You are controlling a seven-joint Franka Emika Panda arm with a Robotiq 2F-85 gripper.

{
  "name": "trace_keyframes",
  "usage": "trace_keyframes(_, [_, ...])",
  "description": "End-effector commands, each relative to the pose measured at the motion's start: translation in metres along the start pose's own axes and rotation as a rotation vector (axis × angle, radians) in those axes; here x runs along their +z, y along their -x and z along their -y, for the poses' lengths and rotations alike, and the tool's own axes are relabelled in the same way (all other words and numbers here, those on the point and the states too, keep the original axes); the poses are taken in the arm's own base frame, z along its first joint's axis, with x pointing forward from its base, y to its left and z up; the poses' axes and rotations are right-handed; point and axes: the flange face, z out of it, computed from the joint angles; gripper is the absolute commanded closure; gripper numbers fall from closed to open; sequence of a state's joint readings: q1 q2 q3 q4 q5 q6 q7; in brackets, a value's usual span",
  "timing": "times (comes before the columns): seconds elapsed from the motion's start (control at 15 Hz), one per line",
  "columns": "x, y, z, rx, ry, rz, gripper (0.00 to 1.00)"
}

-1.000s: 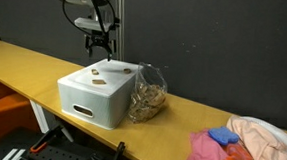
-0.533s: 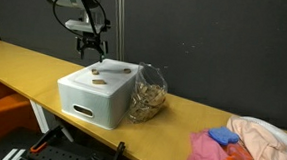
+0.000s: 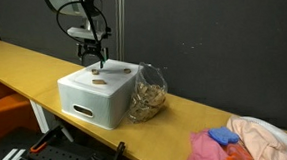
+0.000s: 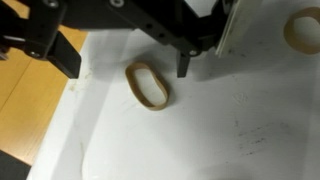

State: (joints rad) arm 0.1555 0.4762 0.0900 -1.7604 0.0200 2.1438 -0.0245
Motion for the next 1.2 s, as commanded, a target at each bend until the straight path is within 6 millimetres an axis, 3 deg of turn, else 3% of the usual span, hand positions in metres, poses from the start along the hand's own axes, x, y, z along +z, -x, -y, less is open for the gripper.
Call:
trace_keyframes(0.0, [0.003, -0.009, 0.000, -0.003, 0.009, 0.019, 0.35])
trace_keyframes(0.53, [0.006, -0.007, 0.000, 0.001, 0.008, 0.025, 0.95])
trace_keyframes(0.6, [0.002, -0.006, 0.001, 0.003, 0.009, 0.022, 0.99])
trace_keyframes(0.8, [-0.006, 0.002, 0.000, 0.008, 0.016, 0.019, 1.00])
trace_keyframes(1.13, [-0.033, 0.031, -0.013, 0.054, 0.074, 0.004, 0.99])
